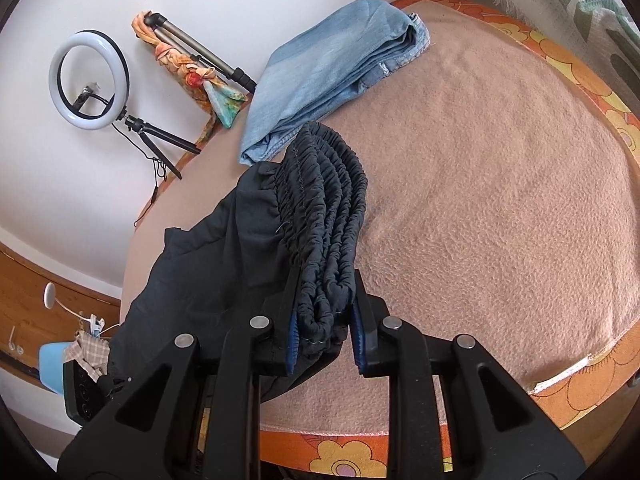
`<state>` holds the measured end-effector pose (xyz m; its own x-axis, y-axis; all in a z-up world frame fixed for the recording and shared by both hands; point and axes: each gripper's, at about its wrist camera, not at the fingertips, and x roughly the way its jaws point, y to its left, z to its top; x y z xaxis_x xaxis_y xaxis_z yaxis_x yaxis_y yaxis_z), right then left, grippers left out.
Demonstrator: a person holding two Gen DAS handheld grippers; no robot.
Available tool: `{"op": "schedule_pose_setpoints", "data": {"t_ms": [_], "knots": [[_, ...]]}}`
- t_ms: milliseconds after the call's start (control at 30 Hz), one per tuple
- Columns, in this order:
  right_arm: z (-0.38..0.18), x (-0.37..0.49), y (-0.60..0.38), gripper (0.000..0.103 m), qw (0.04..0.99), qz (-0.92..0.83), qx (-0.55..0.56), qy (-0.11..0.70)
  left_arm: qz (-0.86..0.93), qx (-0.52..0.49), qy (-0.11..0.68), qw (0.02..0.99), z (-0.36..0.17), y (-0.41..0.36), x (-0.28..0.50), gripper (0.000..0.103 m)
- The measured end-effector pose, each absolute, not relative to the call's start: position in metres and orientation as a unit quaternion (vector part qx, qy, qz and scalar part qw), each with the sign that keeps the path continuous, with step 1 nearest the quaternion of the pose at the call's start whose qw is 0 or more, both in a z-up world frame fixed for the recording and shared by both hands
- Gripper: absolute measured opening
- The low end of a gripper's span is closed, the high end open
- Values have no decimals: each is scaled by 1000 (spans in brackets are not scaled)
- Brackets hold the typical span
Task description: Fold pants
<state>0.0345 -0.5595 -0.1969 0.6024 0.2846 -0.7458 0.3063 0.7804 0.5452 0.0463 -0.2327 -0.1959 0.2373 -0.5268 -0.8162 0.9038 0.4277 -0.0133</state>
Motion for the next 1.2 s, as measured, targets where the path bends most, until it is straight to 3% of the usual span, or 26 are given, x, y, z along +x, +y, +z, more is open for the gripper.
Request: {"op": "schedule_pose_setpoints", "data": {"t_ms": [200, 333, 567, 667, 733, 800, 900, 1200], "knots": [[-225, 29, -558, 21, 820, -46, 314, 477, -466, 219, 413, 751, -204, -226, 52, 5], [-224, 30, -556, 25, 818, -53, 306, 484, -448, 190, 399, 777, -180, -207, 55, 7], [-176, 28, -540, 40, 849, -75, 246, 461, -391, 64, 344, 851, -91, -129, 67, 27], [-148, 25, -528, 44, 873, -88, 208, 432, -354, 21, 305, 884, -49, -85, 66, 46], [-131, 24, -519, 44, 886, -87, 191, 413, -328, -7, 283, 901, -23, -56, 67, 49], [-117, 26, -505, 44, 894, -59, 193, 400, -296, -33, 255, 920, -1, -22, 63, 61], [-103, 32, -476, 44, 900, -5, 193, 392, -248, -63, 228, 939, 22, 30, 58, 67], [-107, 57, -361, 44, 890, 137, 147, 410, -82, -111, 235, 962, 9, 171, 42, 71]]}}
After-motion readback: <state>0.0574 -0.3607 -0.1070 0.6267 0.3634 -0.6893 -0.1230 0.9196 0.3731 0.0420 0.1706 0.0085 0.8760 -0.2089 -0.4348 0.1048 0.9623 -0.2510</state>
